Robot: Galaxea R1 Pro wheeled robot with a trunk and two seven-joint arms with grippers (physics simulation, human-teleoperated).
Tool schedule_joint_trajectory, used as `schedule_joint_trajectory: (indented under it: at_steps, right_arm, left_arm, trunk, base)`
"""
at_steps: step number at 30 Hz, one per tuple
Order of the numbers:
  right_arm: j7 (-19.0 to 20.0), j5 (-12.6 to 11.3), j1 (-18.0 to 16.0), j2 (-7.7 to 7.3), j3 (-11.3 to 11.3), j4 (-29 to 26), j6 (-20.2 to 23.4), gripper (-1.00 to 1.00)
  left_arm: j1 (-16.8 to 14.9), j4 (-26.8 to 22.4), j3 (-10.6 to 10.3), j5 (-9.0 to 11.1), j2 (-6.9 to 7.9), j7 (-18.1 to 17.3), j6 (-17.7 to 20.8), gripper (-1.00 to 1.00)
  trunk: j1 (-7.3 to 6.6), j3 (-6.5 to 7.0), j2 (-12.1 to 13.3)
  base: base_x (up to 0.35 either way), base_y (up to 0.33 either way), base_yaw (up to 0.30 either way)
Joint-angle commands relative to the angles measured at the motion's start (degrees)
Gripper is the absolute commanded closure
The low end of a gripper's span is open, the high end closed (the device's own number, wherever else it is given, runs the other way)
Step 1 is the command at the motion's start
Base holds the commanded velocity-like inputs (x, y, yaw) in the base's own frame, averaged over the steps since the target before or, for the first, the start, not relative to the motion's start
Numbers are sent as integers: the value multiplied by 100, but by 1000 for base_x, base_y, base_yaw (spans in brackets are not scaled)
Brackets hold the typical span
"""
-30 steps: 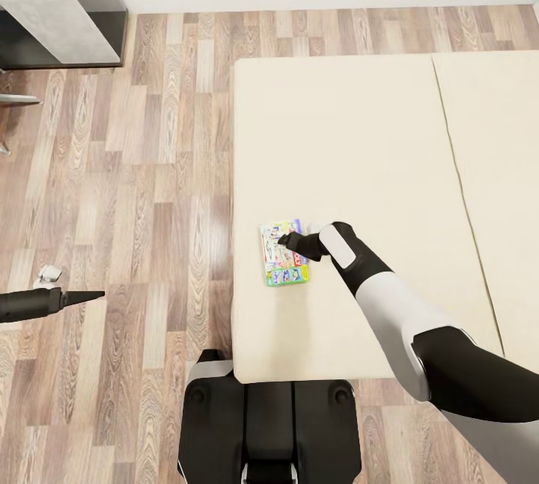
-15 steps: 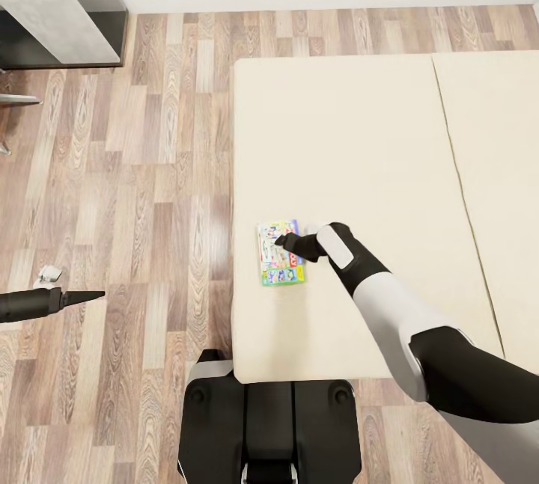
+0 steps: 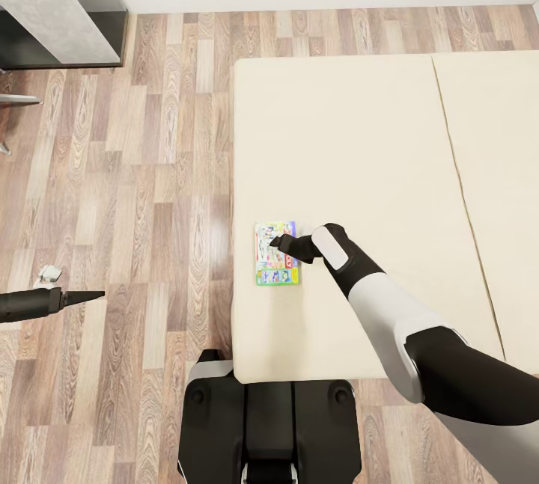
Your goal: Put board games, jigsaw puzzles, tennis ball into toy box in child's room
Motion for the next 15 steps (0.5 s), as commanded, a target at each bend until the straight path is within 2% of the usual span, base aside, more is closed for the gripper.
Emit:
schedule_joint_trajectory:
  at_steps: [1,15]
  right_arm:
    - [-54,-55,-2,0,14,-6,6,-100]
    - [-53,-55,-2,0,8,-9,-10,-100]
  left_arm:
    - [-3,-4,24,-59,-3,-46,62,-100]
    - [-3,-4,24,-59,-3,-46,64,-100]
  trunk:
    - [3,-6,-9]
    - [3,-6,-9]
  base:
    - [0,0,0]
    - [0,0,0]
